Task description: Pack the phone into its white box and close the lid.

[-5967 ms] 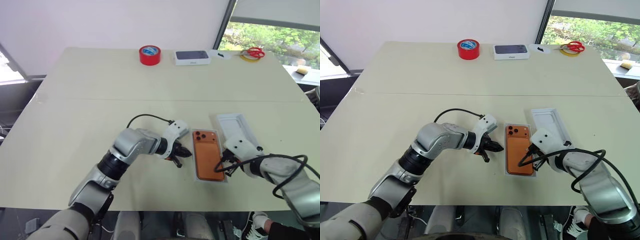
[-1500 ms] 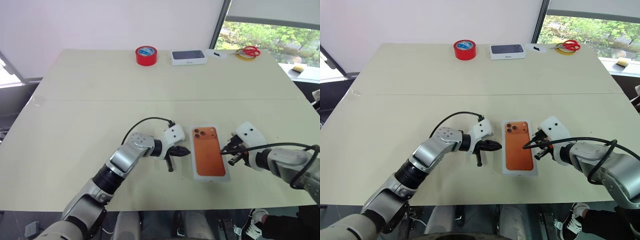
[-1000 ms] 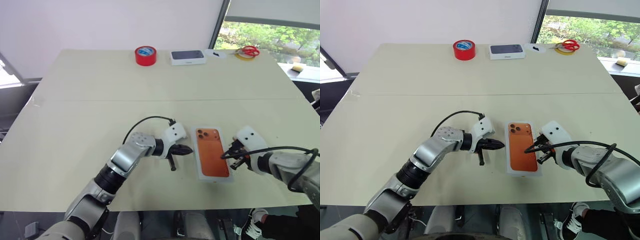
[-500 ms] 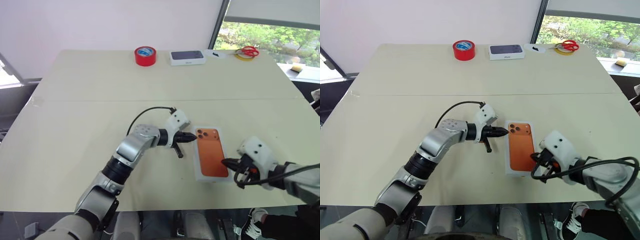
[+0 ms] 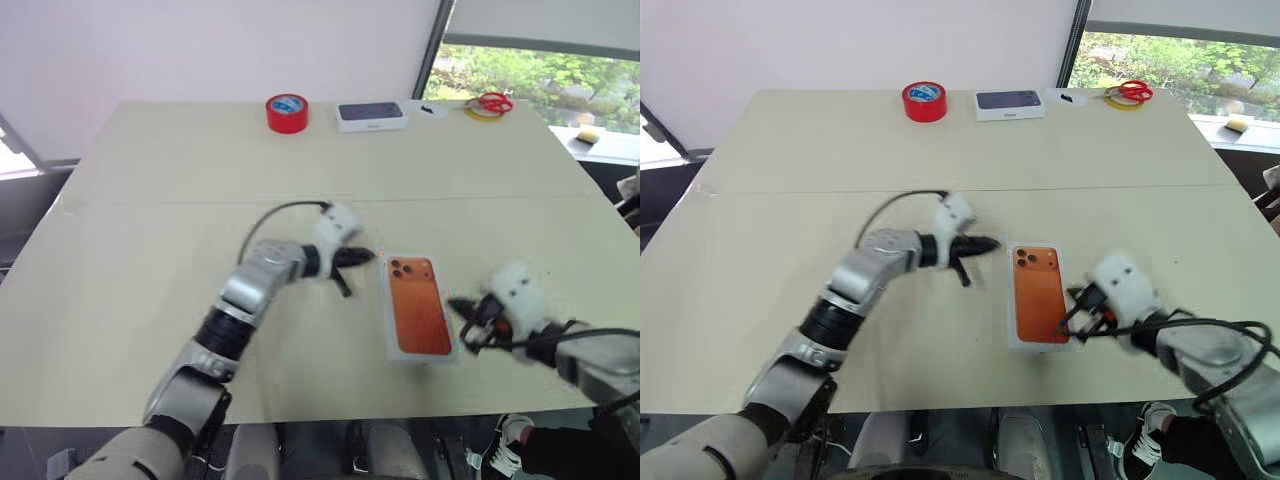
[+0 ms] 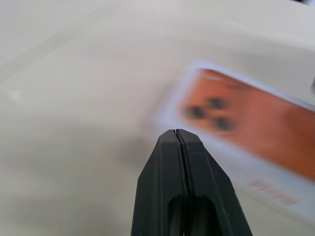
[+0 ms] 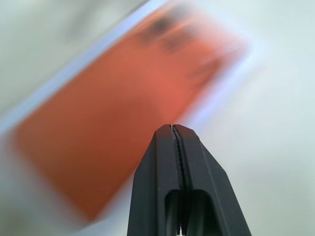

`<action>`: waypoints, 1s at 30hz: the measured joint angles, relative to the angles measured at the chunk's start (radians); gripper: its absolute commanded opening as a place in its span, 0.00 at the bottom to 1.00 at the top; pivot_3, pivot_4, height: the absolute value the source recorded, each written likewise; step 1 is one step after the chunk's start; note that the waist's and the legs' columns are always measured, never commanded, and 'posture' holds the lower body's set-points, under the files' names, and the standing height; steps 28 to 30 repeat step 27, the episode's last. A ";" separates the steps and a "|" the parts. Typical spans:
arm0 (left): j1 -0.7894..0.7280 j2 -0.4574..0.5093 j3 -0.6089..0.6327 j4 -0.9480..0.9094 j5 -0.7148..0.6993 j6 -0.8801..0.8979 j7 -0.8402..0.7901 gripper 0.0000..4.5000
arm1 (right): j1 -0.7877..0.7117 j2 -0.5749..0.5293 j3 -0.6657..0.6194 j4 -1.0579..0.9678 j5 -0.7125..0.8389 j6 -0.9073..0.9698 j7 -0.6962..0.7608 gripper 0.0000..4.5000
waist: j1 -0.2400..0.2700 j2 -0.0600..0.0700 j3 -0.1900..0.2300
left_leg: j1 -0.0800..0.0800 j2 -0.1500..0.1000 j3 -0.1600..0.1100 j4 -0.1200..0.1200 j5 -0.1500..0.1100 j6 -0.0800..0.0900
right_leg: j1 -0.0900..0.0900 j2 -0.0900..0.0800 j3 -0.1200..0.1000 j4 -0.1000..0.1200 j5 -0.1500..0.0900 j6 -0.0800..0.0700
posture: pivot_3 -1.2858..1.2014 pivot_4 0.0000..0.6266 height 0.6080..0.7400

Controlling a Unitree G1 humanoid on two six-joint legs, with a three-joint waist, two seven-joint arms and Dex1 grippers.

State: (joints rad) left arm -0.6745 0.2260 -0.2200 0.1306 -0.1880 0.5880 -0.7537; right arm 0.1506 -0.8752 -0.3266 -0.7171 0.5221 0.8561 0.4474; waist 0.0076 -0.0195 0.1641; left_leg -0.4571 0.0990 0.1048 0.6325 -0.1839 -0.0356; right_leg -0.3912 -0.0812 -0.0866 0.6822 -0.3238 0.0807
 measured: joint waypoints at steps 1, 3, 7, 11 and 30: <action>0.015 0.041 0.039 -0.021 -0.004 -0.017 0.000 0.00 | -0.017 0.002 -0.021 0.025 -0.008 -0.019 0.002 0.00 | 0.001 0.000 0.000 | 0.000 0.000 0.001 0.000 0.000 0.000 | 0.000 0.000 0.000 0.000 0.000 0.000 | 0.52 0.24 0.93; 0.044 0.100 0.099 -0.037 -0.015 -0.035 0.000 0.00 | -0.031 0.006 -0.046 0.070 -0.011 -0.034 0.010 0.00 | 0.006 0.000 0.000 | 0.000 0.000 0.002 0.000 0.000 0.000 | 0.001 0.000 0.000 0.000 0.000 0.000 | 0.52 0.24 0.93; 0.151 0.242 0.245 -0.042 -0.049 -0.055 -0.006 0.00 | -0.080 0.026 -0.090 0.188 -0.009 -0.078 0.046 0.00 | 0.005 0.000 0.000 | 0.000 0.000 0.003 0.000 0.000 0.000 | 0.001 0.000 0.000 0.000 0.000 0.000 | 0.52 0.24 0.93; 0.259 0.338 0.343 -0.069 -0.062 -0.069 -0.001 0.00 | -0.135 0.059 -0.114 0.300 -0.008 -0.107 0.054 0.00 | 0.006 0.000 0.000 | 0.000 0.000 0.003 0.000 0.000 0.000 | 0.001 -0.001 0.000 0.000 0.000 0.000 | 0.52 0.24 0.93; 0.350 0.385 0.438 -0.133 -0.108 -0.053 0.069 0.00 | -0.237 0.130 0.004 0.395 -0.048 -0.165 0.068 0.00 | 0.004 0.000 0.000 | 0.000 0.000 0.004 0.000 0.000 0.000 | 0.000 -0.001 0.000 0.000 0.000 0.000 | 0.52 0.24 0.93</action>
